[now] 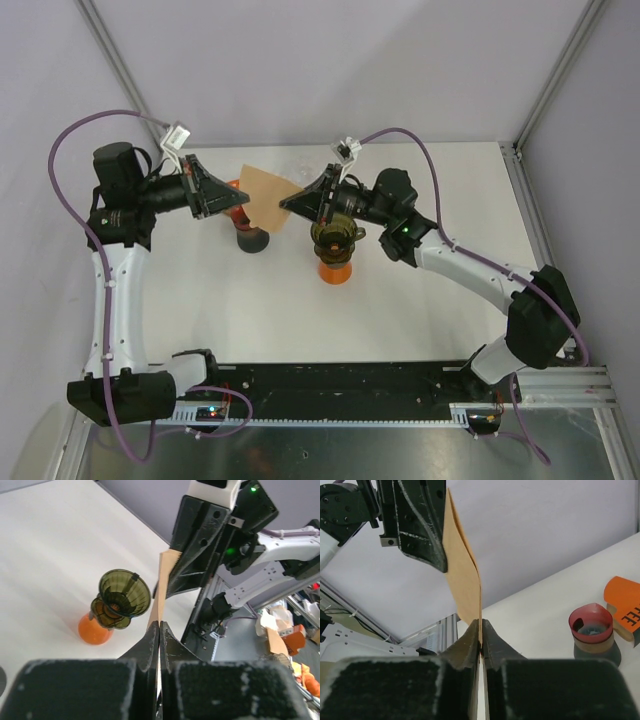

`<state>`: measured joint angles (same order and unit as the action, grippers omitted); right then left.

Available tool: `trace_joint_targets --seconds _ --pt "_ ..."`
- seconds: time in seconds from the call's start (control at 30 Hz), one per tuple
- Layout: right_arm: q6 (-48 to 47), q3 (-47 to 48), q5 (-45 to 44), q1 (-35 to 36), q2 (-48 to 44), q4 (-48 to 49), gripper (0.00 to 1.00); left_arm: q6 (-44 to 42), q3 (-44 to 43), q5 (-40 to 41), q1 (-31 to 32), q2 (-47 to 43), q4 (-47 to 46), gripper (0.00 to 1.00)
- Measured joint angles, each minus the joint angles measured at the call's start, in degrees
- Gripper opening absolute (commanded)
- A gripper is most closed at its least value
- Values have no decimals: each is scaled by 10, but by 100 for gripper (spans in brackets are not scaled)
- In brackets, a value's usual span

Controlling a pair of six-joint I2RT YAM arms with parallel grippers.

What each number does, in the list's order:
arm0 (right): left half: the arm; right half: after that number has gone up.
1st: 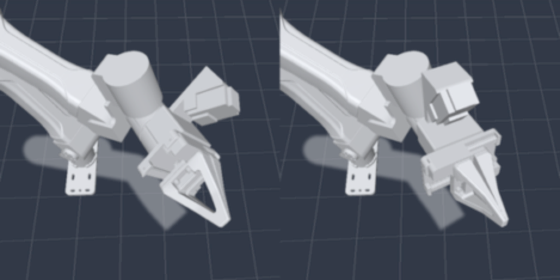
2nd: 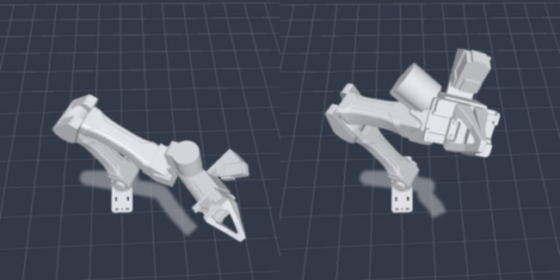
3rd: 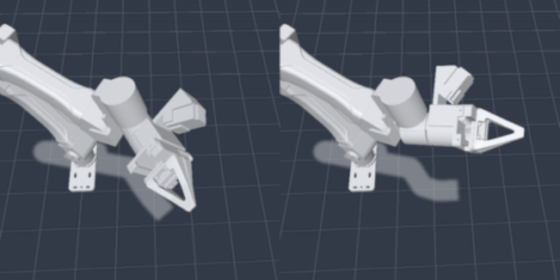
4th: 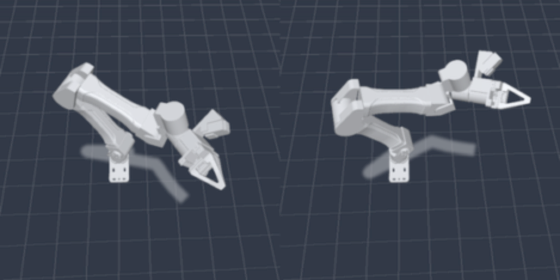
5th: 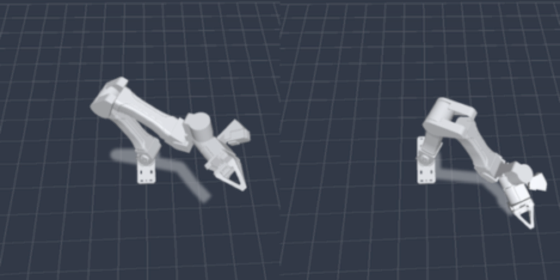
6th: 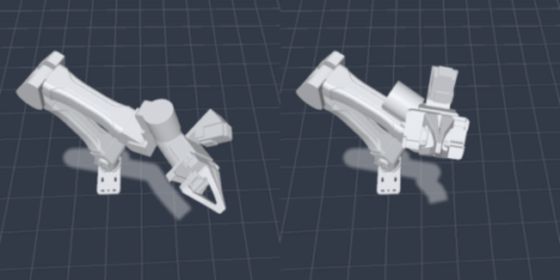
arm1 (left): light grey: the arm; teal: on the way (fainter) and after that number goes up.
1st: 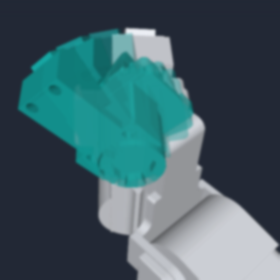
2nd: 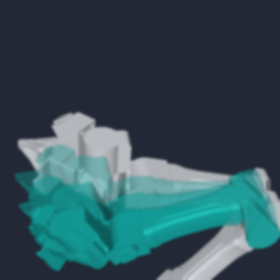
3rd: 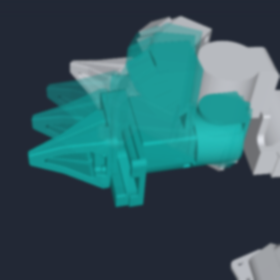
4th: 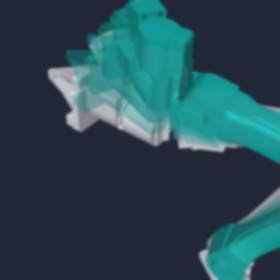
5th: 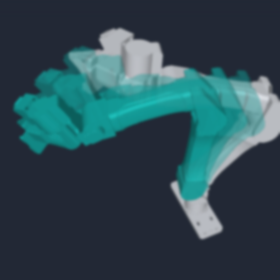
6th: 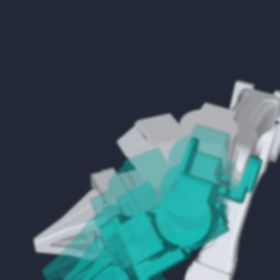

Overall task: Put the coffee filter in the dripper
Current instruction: Pick up the coffee filter from the coffee filter holder.

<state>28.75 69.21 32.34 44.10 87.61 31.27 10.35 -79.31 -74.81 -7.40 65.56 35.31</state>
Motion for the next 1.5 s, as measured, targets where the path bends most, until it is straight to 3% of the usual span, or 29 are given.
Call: trace_joint_targets --seconds 0.17,0.23,0.33,0.57,0.8,0.9,1.03,1.2,1.37,1.5 --pt "10 0 -1 -2 -2 -6 0 -18 3 70 2 0 0 47" --pt "11 0 -12 -2 -7 -24 0 -28 8 102 2 0 0 58" --pt "12 0 -38 1 -28 -61 0 -40 15 131 2 0 4 65" --pt "28 0 -138 3 -98 -144 0 -82 14 204 20 0 14 69" --pt "68 0 -236 -2 -141 -198 0 -217 -21 402 174 -14 38 67" --pt "91 0 -266 -2 -154 -226 0 -292 -28 437 220 -41 66 68" --pt "87 0 -291 20 -169 -243 0 -362 -43 461 233 -74 123 67" --pt "15 0 -298 100 -190 -241 0 -357 -92 431 234 -78 198 63" --pt "-41 -29 -273 116 -224 -217 0 -306 -111 318 234 -94 220 44" --pt "-67 -49 -254 117 -251 -205 0 -281 -105 245 234 -104 227 46"
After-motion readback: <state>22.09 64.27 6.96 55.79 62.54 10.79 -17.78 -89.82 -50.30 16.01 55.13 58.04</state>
